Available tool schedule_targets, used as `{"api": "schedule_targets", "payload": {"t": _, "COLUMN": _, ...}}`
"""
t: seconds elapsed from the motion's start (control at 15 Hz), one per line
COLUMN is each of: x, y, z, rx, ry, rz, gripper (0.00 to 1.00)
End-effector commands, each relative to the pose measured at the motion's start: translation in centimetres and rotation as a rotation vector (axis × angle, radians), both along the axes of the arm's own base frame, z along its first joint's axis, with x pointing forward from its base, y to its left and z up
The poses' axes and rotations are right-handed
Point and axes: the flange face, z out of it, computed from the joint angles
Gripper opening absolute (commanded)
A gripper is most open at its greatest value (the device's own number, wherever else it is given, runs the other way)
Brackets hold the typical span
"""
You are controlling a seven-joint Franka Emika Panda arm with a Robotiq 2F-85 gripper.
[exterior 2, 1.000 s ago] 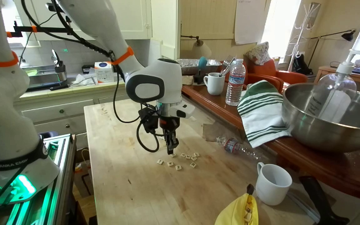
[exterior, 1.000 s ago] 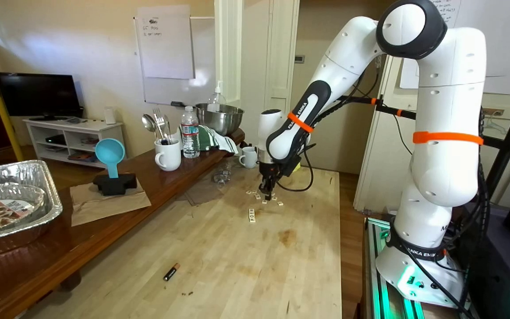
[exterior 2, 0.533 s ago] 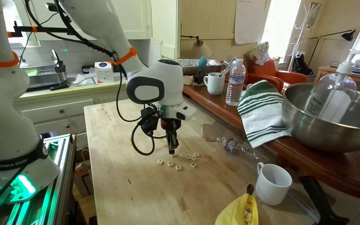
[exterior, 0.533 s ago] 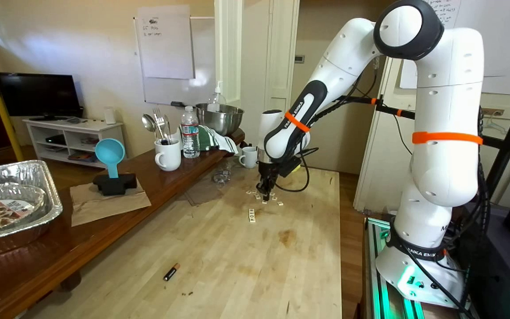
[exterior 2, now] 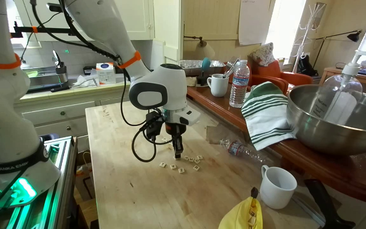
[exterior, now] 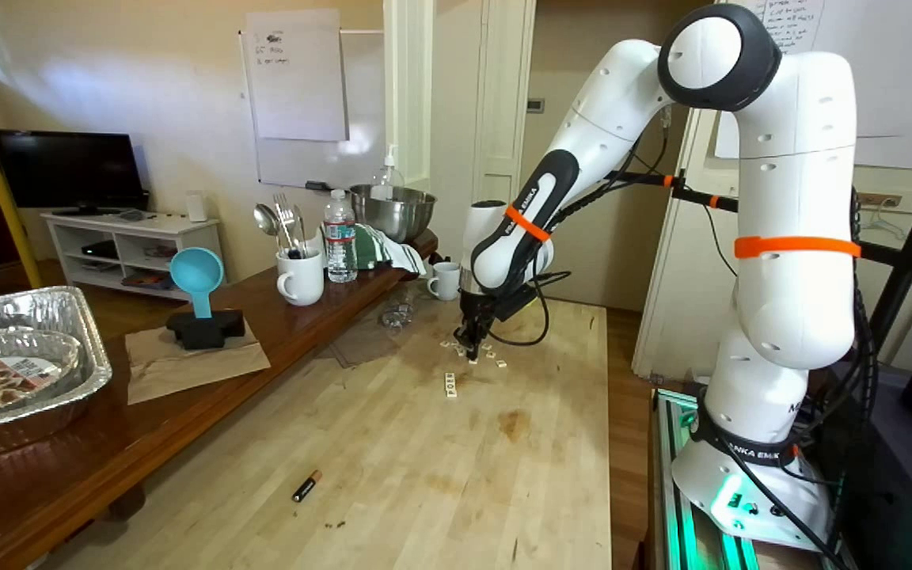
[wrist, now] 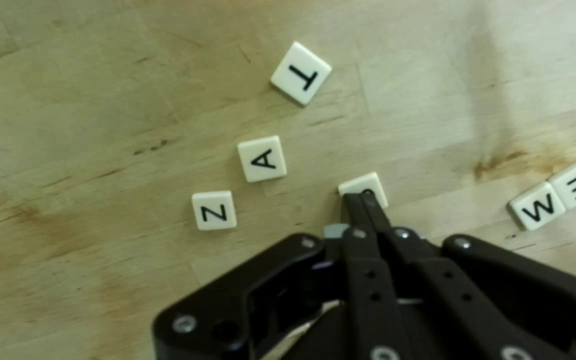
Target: Add one letter to the aligned word
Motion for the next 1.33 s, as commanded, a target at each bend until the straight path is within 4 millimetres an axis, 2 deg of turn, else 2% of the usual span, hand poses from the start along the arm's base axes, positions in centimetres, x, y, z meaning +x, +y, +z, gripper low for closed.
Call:
{"api": "schedule_targets", "payload": {"t": 0.0, "x": 0.2, "y": -0.2, "z": -1.0, "rx": -0.010, "ry": -0.008, "rz": -0.013, "gripper": 0.00}}
{"api": "schedule_targets", "payload": {"t": 0.33, "x": 0.2, "y": 0.9, "z": -1.1, "rx": -0.007, "ry": 0.000, "rz": 0.149, "gripper": 0.00}}
{"api": "schedule_targets", "payload": {"t": 0.87, "x": 0.3, "y": 4.3, "z": -1.2, "rx": -0.044, "ry": -0.032, "rz": 0.596, "gripper": 0.00}}
{"api": "schedule_targets", "payload": {"t": 1.27, "x": 0.4, "y": 4.2, "z": -1.5, "rx": -0.111, "ry": -0.007, "rz": 0.849, "gripper": 0.00}}
